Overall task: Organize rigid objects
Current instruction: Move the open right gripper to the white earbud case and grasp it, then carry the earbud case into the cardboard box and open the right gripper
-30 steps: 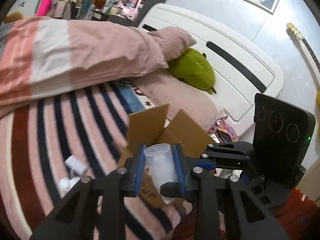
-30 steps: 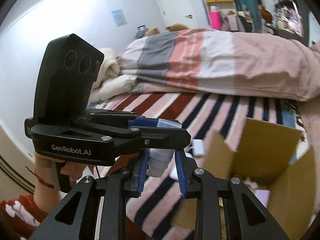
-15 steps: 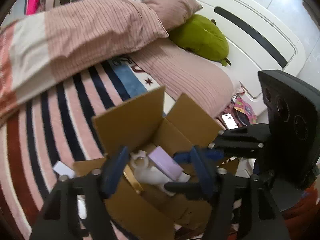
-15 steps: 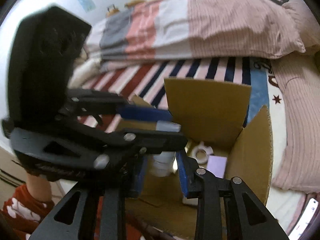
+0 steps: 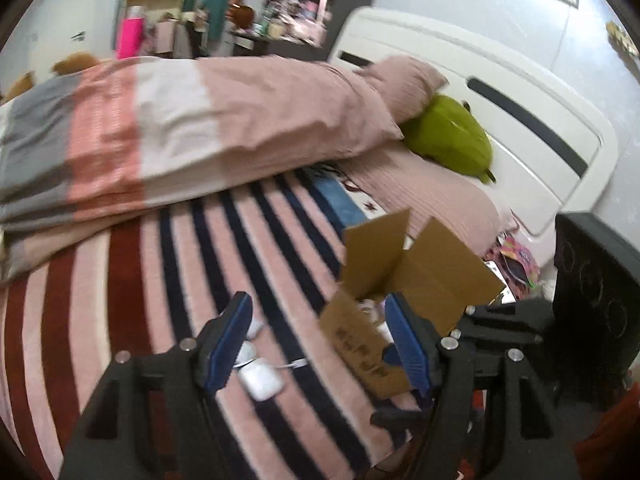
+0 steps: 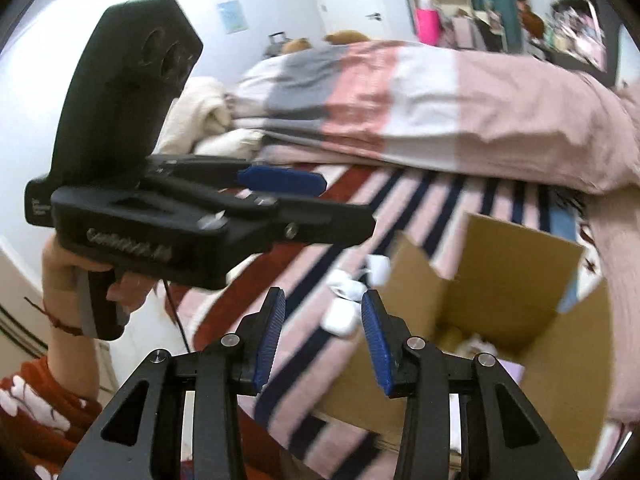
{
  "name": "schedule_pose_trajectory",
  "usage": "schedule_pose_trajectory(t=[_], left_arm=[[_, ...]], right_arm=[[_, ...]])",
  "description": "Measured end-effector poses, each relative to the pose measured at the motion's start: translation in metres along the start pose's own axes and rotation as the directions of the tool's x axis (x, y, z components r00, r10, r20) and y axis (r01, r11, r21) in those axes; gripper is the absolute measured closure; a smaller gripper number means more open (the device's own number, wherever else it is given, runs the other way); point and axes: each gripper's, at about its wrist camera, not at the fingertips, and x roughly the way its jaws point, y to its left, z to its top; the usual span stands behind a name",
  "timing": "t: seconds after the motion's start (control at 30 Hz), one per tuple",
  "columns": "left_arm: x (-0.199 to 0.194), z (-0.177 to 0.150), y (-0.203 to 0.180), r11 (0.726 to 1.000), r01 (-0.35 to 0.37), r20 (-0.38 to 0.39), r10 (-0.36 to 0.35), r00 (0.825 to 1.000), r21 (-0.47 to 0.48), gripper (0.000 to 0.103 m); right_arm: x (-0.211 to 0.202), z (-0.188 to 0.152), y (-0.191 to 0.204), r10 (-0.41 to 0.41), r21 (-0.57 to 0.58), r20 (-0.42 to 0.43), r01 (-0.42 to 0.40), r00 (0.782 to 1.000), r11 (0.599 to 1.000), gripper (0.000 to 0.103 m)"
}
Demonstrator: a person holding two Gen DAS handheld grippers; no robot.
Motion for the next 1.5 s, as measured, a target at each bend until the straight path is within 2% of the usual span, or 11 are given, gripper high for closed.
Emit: schedule_pose_trajectory(t=[0.13,0.23,0.3,0.47,0.53,0.83,0.93,1.03,1.2,1.37,1.5], left_arm=[[-0.017,-0.032,0.039,0.998,-0.019,0.049,0.022,0.999,-0.053,0.036],[-0.021,-0.057,0.066,0.995,-0.027,0.051,0.032,0.998,-0.093,0.033],[-0.02,-0.073,0.076,0.994,-0.046,0.053,0.051,0.997,-0.104,0.031],[-0.015,-0.115,0.103,0.989,-0.054,0.063,0.063,0.996,-0.137,0.029],[-0.011,-0.13,0.111,0.987,-0.06,0.055,0.069,0.996,-0.153,0.029],[-0.007,-0.148,0.122,0.979,-0.054,0.04,0.063,0.997,-0.198,0.029],[-0.008,-0.145,0.121,0.978,-0.054,0.044,0.064,0.997,-0.2,0.029],[-0.008,-0.142,0.119,0.979,-0.049,0.038,0.058,0.998,-0.197,0.029],[-0.002,-0.126,0.111,0.982,0.001,0.038,0.006,0.999,-0.188,0.029],[0.001,-0.094,0.083,0.984,0.096,0.043,-0.091,0.995,-0.152,0.029],[-0.002,-0.063,0.053,0.983,0.152,0.043,-0.149,0.988,-0.098,0.047]], right_arm=[[0.038,0.003,0.035,0.064,-0.011,-0.055,-0.065,0.996,0.998,0.066],[0.068,-0.002,0.047,0.098,0.037,-0.103,-0.094,0.99,0.995,0.057],[0.09,-0.009,0.049,0.075,0.057,-0.126,-0.069,0.989,0.996,0.056],[0.13,-0.039,0.032,-0.024,0.101,-0.144,0.038,0.989,0.994,0.04],[0.149,-0.053,0.018,-0.121,0.096,-0.159,0.138,0.98,0.986,0.04],[0.19,-0.061,-0.017,-0.223,0.132,-0.155,0.244,0.962,0.961,0.041],[0.203,-0.058,-0.02,-0.286,0.1,-0.158,0.303,0.945,0.948,0.064],[0.201,-0.058,-0.014,-0.295,0.06,-0.141,0.306,0.945,0.95,0.064],[0.17,-0.048,0.014,-0.189,-0.004,-0.078,0.189,0.979,0.982,0.064],[0.124,-0.026,0.043,-0.088,-0.061,-0.006,0.088,0.996,0.994,0.064],[0.076,-0.007,0.057,-0.042,-0.107,0.077,0.051,0.996,0.993,0.064]])
